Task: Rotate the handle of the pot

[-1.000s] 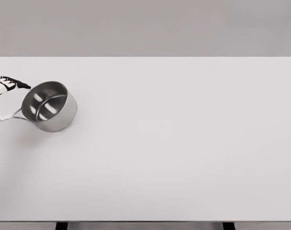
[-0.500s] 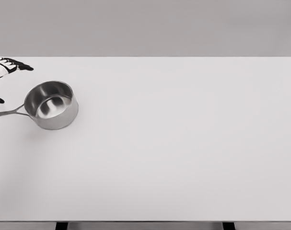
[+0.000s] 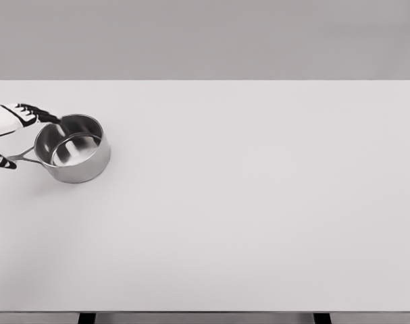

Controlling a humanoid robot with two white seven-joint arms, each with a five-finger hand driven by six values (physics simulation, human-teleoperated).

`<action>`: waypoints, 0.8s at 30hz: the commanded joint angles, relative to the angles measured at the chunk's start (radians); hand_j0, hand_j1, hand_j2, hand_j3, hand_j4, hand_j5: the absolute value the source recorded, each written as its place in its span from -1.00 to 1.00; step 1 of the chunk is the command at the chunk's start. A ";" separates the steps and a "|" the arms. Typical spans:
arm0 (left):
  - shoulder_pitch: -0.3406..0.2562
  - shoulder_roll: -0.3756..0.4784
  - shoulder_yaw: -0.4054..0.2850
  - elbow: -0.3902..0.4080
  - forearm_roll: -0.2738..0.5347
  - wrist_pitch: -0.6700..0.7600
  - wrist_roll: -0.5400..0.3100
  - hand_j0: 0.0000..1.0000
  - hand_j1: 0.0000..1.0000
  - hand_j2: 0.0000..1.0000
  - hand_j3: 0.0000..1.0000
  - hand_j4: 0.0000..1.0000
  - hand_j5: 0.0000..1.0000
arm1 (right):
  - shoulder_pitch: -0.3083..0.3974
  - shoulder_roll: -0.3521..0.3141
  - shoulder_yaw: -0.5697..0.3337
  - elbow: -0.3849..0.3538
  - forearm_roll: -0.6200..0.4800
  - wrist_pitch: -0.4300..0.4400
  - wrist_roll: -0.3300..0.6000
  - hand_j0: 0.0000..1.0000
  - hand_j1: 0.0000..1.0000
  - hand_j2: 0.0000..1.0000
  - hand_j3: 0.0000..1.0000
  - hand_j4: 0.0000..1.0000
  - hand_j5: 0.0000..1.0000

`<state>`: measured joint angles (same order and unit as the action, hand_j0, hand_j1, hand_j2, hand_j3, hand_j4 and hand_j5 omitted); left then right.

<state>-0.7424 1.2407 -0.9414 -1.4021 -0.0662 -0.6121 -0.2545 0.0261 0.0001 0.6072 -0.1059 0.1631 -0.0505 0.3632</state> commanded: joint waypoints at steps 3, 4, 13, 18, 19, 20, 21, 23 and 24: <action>0.000 -0.027 -0.007 0.064 -0.049 0.001 0.000 1.00 1.00 1.00 1.00 1.00 1.00 | 0.000 0.000 0.000 0.000 -0.001 0.000 0.000 1.00 1.00 1.00 1.00 1.00 1.00; 0.002 -0.033 -0.007 0.075 -0.058 0.001 0.000 1.00 1.00 1.00 1.00 1.00 1.00 | 0.000 0.000 0.000 0.000 -0.001 0.000 0.000 1.00 1.00 1.00 1.00 1.00 1.00; 0.005 -0.092 0.000 0.181 -0.127 0.001 0.000 1.00 1.00 1.00 1.00 1.00 1.00 | 0.000 0.000 0.000 0.000 -0.001 0.000 0.000 1.00 1.00 1.00 1.00 1.00 1.00; 0.000 -0.110 0.010 0.203 -0.153 0.001 -0.003 1.00 1.00 1.00 1.00 1.00 1.00 | 0.000 0.000 0.000 0.000 -0.001 0.000 0.000 1.00 1.00 1.00 1.00 1.00 1.00; -0.002 -0.113 0.010 0.204 -0.164 0.001 -0.003 1.00 1.00 1.00 1.00 1.00 1.00 | 0.000 0.000 0.000 0.000 -0.001 0.000 0.000 1.00 1.00 1.00 1.00 1.00 1.00; -0.005 -0.122 0.010 0.203 -0.172 0.001 -0.005 1.00 1.00 1.00 1.00 1.00 1.00 | 0.000 0.000 0.000 0.000 -0.001 0.000 0.000 1.00 1.00 1.00 1.00 1.00 1.00; -0.006 -0.130 0.012 0.204 -0.185 0.001 -0.005 1.00 1.00 1.00 1.00 1.00 1.00 | 0.000 0.000 0.000 0.000 -0.001 0.000 0.000 1.00 1.00 1.00 1.00 1.00 1.00; -0.009 -0.141 0.023 0.209 -0.216 0.001 -0.005 1.00 1.00 1.00 1.00 1.00 1.00 | 0.000 0.000 0.000 0.000 -0.001 0.000 0.000 1.00 1.00 1.00 1.00 1.00 1.00; -0.009 -0.142 0.024 0.209 -0.219 0.001 -0.005 1.00 1.00 1.00 1.00 1.00 1.00 | 0.000 0.000 0.000 0.000 -0.001 0.000 0.000 1.00 1.00 1.00 1.00 1.00 1.00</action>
<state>-0.7517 1.1071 -0.9253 -1.1966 -0.2705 -0.6120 -0.2593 0.0261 0.0001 0.6072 -0.1059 0.1631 -0.0504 0.3632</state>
